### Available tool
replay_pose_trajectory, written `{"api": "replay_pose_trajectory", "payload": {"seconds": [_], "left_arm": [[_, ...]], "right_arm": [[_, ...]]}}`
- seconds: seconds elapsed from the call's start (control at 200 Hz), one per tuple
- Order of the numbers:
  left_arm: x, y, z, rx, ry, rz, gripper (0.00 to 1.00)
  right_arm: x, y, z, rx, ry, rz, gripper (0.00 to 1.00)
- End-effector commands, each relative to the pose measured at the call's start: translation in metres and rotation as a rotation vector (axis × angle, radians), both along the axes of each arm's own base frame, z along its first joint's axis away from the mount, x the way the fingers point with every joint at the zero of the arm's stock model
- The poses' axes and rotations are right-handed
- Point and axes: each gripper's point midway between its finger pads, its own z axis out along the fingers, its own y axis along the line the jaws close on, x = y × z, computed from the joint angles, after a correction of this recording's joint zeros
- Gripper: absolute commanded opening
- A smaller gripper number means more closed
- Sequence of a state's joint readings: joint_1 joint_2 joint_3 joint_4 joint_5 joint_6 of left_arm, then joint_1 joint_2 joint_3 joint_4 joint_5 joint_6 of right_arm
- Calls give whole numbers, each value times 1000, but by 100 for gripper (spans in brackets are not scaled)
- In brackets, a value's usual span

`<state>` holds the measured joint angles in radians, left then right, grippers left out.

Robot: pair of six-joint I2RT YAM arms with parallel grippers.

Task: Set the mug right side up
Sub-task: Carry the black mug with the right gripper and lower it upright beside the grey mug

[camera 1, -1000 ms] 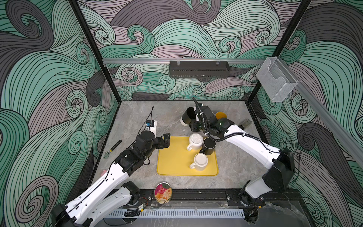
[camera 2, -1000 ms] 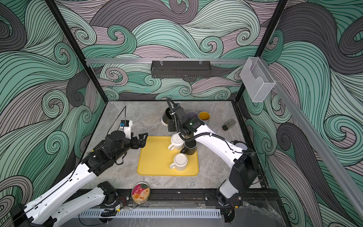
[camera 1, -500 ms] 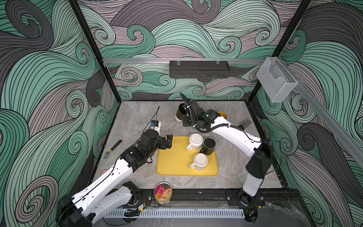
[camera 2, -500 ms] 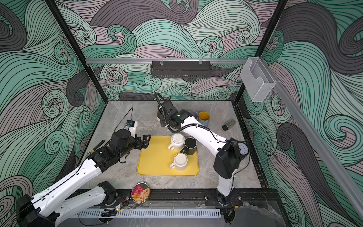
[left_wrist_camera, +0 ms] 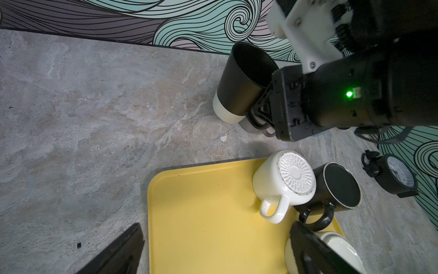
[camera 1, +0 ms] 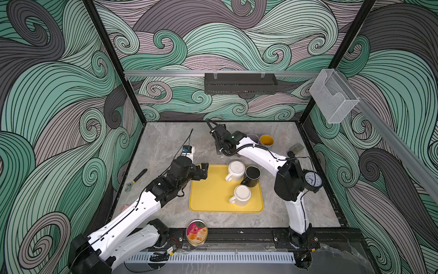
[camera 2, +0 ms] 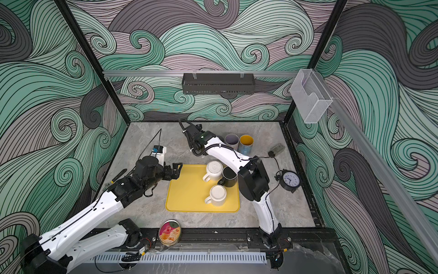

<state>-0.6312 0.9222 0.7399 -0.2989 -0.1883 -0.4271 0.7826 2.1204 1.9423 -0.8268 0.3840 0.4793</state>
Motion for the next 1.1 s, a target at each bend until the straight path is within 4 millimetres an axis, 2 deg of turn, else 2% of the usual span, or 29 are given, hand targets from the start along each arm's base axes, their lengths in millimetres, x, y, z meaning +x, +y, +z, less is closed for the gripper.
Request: {"api": "replay_pose_trajectory", "payload": {"seconds": [0.0,0.465,1.096], "left_arm": [[-1,-4,1,11,-4,-20,98],[-1,-3,-1,10,-6,-22,97],[-7,3,-7,12,0,-8,97]], "right_arm": [[19,0,28,10,-110,-46,0],[25,-7,-14,-35,-43,-67,0],[25,-20,-47,-60,1,-101,0]]}}
